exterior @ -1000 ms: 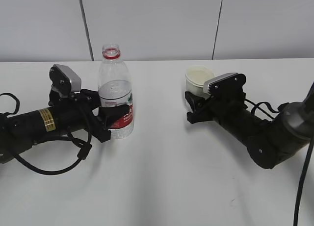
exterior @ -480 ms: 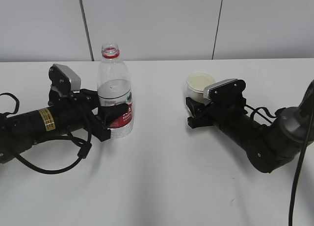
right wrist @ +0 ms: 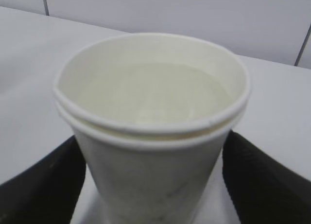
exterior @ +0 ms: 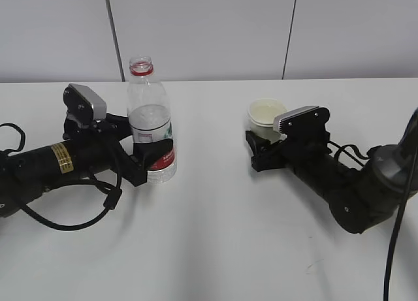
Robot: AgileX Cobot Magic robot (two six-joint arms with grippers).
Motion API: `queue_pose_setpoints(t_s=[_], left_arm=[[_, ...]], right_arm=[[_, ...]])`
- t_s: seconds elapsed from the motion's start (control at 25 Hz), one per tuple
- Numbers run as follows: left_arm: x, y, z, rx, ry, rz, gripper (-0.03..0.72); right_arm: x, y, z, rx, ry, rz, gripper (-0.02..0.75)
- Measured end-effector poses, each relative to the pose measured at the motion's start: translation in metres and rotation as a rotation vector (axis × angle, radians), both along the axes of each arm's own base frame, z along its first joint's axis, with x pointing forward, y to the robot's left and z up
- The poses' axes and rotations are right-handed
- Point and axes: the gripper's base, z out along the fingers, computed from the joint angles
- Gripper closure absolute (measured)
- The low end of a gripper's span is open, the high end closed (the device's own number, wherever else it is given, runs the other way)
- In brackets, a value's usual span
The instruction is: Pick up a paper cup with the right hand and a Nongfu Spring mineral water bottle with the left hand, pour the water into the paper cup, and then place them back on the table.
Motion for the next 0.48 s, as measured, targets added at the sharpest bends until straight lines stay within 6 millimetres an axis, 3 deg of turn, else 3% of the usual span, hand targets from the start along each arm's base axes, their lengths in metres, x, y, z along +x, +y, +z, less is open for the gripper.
queue_pose_setpoints(t_s=[0.48], left_arm=[[-0.003, 0.002, 0.008, 0.048, 0.018, -0.011, 0.104]], right_arm=[[-0.016, -0.005, 0.007, 0.043, 0.037, -0.021, 0.078]])
